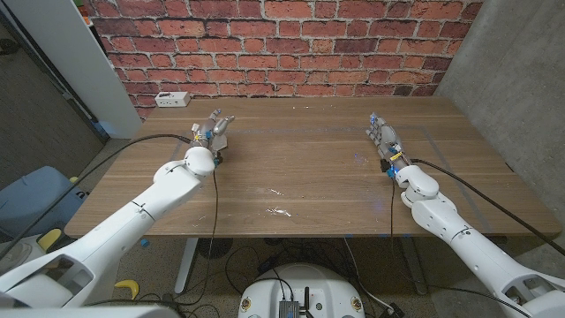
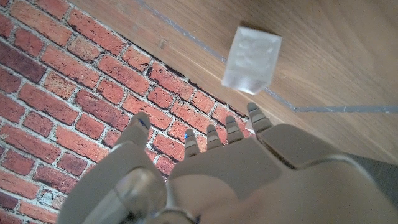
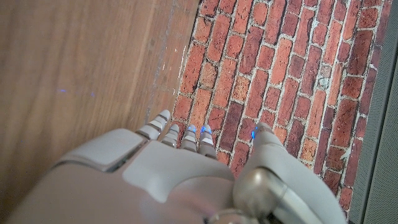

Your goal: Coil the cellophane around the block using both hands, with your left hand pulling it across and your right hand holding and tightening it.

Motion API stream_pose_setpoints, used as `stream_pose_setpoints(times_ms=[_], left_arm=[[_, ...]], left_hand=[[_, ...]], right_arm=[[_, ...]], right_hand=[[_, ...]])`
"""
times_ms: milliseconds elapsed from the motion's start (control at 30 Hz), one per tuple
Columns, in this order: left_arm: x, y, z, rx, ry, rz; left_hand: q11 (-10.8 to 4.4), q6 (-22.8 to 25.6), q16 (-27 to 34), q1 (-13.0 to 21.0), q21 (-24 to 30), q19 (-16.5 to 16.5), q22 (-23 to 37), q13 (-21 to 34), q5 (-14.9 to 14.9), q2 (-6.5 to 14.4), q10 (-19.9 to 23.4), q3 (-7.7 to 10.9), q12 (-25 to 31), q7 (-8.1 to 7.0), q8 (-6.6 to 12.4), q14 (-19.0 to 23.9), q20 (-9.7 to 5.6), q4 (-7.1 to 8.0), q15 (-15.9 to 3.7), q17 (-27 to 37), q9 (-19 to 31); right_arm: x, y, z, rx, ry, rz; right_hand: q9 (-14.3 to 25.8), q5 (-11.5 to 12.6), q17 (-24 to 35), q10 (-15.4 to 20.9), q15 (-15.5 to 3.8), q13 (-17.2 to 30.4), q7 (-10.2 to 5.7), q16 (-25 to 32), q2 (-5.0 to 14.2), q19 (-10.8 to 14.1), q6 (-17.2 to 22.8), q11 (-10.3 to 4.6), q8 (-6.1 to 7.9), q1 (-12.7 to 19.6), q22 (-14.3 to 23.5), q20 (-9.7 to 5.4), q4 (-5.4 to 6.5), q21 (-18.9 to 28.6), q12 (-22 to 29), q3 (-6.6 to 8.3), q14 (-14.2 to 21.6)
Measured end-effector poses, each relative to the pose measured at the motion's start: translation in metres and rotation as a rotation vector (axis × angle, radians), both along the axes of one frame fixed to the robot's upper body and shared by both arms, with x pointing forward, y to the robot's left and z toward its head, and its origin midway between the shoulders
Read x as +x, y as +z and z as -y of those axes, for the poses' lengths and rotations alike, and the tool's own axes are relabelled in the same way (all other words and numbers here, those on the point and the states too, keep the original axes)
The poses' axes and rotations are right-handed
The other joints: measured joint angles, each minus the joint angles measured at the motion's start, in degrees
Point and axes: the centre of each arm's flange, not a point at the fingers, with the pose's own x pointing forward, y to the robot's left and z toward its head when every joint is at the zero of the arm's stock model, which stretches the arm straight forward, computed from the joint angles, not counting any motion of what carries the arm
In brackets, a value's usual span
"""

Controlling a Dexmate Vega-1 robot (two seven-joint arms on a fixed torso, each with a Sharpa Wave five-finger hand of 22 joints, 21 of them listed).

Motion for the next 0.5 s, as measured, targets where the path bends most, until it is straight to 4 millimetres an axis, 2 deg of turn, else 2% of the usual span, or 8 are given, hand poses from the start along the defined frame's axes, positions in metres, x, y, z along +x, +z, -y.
stream_pose_setpoints(times_ms=[133, 200, 400, 500], left_arm=[[-0.003, 0.002, -0.006, 0.045, 0.095, -0.026], [-0.006, 0.010, 0.001, 0.073, 0.122, -0.025], [-0.010, 0.013, -0.003, 0.122, 0.240, -0.070], [-0.012, 0.023, 0.002, 0.153, 0.267, -0.079]], left_hand=[[0.53, 0.93, 0.00, 1.47, 0.43, 1.35, 0.00, 0.00, 0.00, -0.74, 1.13, 0.07, 0.44, -0.09, 0.19, 1.54, 0.22, -1.05, -0.40, 0.00, 0.16], [0.71, 1.47, 0.39, 2.43, 0.63, 2.47, 0.00, 0.00, 0.00, -1.23, 1.99, 0.17, 0.44, 0.03, 0.23, 2.74, 0.23, -1.75, -0.51, 0.00, 0.16], [1.41, 4.54, 0.39, 5.64, 1.08, 5.40, 0.00, 0.22, 0.00, -1.78, 4.68, 0.55, 0.89, 0.24, 0.84, 4.94, 0.34, -2.12, -1.34, 0.00, 0.16], [1.63, 5.25, 0.40, 6.36, 1.08, 6.14, 0.00, 0.22, 0.00, -1.99, 4.90, 0.71, 1.33, -0.11, 0.85, 5.38, 0.23, -2.28, -1.30, 0.00, 0.16]], right_arm=[[0.001, -0.003, 0.001, 0.004, -0.002, -0.003], [0.001, -0.003, 0.001, 0.006, -0.002, -0.001], [0.002, -0.006, 0.002, 0.011, -0.003, -0.003], [0.002, -0.007, 0.002, 0.014, -0.003, -0.002]], right_hand=[[0.00, 0.00, 0.15, 0.00, 0.00, 0.00, 0.00, 0.00, 0.00, 0.00, 0.00, 0.00, 0.00, 0.00, 0.00, 0.00, 0.00, 0.00, 0.00, 0.00, 0.00], [0.00, 0.00, 0.29, 0.00, 0.00, 0.00, 0.00, 0.00, 0.00, 0.00, 0.00, 0.00, 0.00, 0.00, 0.00, 0.00, 0.00, 0.00, 0.00, 0.00, 0.00], [0.00, 0.00, 0.29, 0.00, 0.00, 0.00, 0.00, 0.00, 0.00, 0.00, 0.00, 0.00, 0.00, 0.00, 0.00, 0.00, 0.00, 0.00, 0.00, 0.00, 0.00], [0.00, 0.00, 0.29, 0.00, 0.00, 0.00, 0.00, 0.00, 0.00, 0.00, 0.00, 0.00, 0.00, 0.00, 0.00, 0.00, 0.00, 0.00, 0.00, 0.00, 0.00]])
